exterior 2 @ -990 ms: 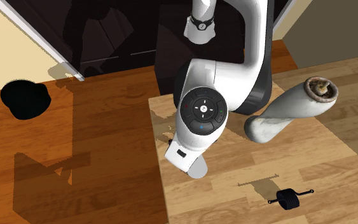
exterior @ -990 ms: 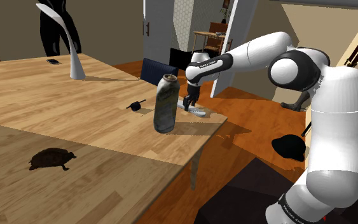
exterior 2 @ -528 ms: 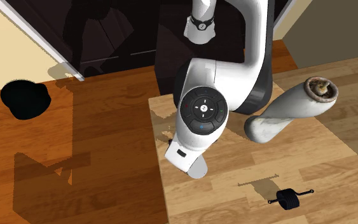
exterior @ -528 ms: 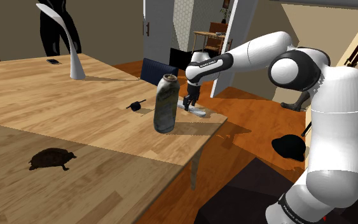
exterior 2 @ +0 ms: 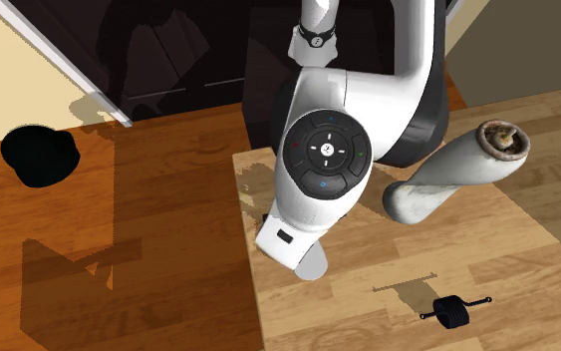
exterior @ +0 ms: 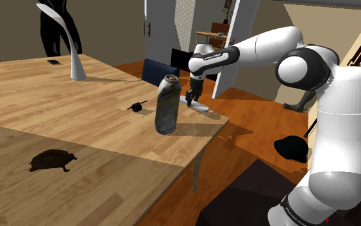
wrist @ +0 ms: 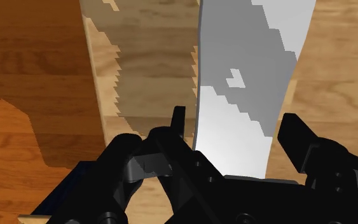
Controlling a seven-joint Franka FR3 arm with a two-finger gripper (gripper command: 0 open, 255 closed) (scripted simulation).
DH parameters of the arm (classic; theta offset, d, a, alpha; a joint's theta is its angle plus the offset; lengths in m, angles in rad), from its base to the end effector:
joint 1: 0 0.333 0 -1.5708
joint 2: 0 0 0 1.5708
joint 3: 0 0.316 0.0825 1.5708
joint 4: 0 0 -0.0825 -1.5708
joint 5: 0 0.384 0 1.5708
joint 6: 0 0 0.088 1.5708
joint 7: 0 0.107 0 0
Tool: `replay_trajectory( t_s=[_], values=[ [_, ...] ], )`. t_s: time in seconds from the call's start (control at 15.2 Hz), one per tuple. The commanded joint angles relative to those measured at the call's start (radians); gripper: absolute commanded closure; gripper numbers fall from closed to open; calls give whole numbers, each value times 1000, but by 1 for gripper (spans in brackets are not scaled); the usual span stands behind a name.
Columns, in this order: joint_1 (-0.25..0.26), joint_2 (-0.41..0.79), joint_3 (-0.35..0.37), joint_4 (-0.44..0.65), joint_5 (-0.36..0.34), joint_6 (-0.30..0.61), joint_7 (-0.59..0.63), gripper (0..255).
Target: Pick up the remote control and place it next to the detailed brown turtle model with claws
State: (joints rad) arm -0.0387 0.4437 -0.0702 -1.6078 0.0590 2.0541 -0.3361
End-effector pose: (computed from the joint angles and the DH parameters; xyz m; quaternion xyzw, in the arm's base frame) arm 0.6740 -0.0647 0.3724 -0.9946 -0.1032 -0.0043 0.0104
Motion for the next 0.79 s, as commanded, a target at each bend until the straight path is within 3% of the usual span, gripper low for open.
replay_trajectory(
  t_s=[0.0,0.73],
  values=[
    [0,-7,0,18,-1,-25,1,255],
    [0,-43,-2,113,-6,-156,7,255]
  ],
)
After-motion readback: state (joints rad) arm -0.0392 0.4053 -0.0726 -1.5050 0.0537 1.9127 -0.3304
